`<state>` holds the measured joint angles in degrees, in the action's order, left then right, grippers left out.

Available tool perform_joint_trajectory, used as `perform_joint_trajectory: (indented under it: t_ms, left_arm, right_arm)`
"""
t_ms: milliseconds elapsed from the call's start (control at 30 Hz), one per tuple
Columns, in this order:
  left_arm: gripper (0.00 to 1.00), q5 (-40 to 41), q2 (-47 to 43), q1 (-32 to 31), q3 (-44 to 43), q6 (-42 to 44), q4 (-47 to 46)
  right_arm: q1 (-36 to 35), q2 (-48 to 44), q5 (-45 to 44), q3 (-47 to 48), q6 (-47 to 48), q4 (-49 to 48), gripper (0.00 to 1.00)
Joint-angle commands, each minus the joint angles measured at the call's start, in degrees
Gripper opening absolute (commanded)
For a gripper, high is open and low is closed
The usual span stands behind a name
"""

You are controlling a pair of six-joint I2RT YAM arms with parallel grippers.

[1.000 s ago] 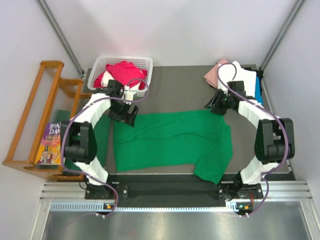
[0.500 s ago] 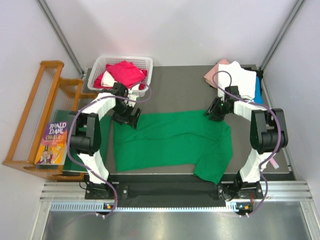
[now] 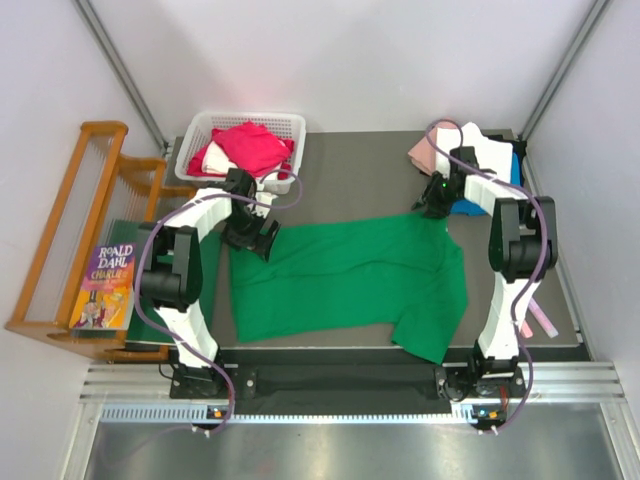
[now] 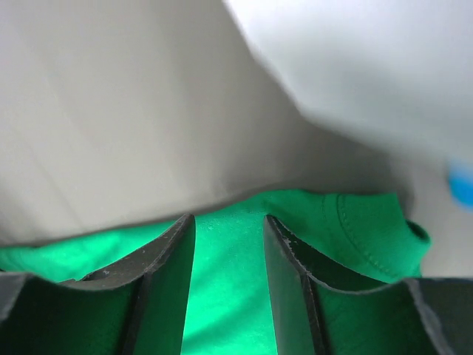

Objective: Fold and stack the t-shirts
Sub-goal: Fold the tshirt

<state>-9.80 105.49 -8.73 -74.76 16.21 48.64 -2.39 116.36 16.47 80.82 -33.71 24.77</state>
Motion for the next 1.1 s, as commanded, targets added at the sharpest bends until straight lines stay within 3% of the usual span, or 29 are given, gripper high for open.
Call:
perform_joint_trajectory:
  t_ms: [0, 267, 500, 700, 800, 933, 1067]
  left_arm:
    - [0.98, 0.40, -2.49, 0.03, -0.03, 0.84, -1.71]
    - [0.98, 0.93, -0.55, 0.03, 0.58, 0.67, -3.03]
    - [0.98, -2.41, -1.42, -0.58, 0.14, -1.09, -1.27]
    - [0.99, 2.67, -8.72, -8.66, 4.88, -1.88, -1.27]
    - [0.99, 4.53, -10.39, -11.30, 5.24, -1.88, 1.08]
    - [0.99, 4.71, -14.07, -20.15, 7.08, -1.35, 5.22]
    - [0.99, 1.64, -15.23, -24.05, 8.58, -1.09, 9.53]
  right_arm:
    - [1.16, 4.93, -6.36, 7.86, 3.57, 2.73, 0.42]
    - [0.99, 3.53, -1.45, 8.66, 5.06, 0.80, 0.42]
    - [-2.79, -12.95, -1.79, -0.38, 4.45, -0.34, 0.48]
    - [-6.30, -29.40, -1.53, -15.23, 2.16, -3.59, 0.50]
    - [-8.76, -33.72, -0.74, -21.39, 0.85, -4.30, 0.50]
    - [-11.49, -38.13, -1.43, -29.99, -1.09, -6.49, 0.50]
    - [-12.55, -40.59, -2.58, -32.74, -0.74, -5.18, 0.50]
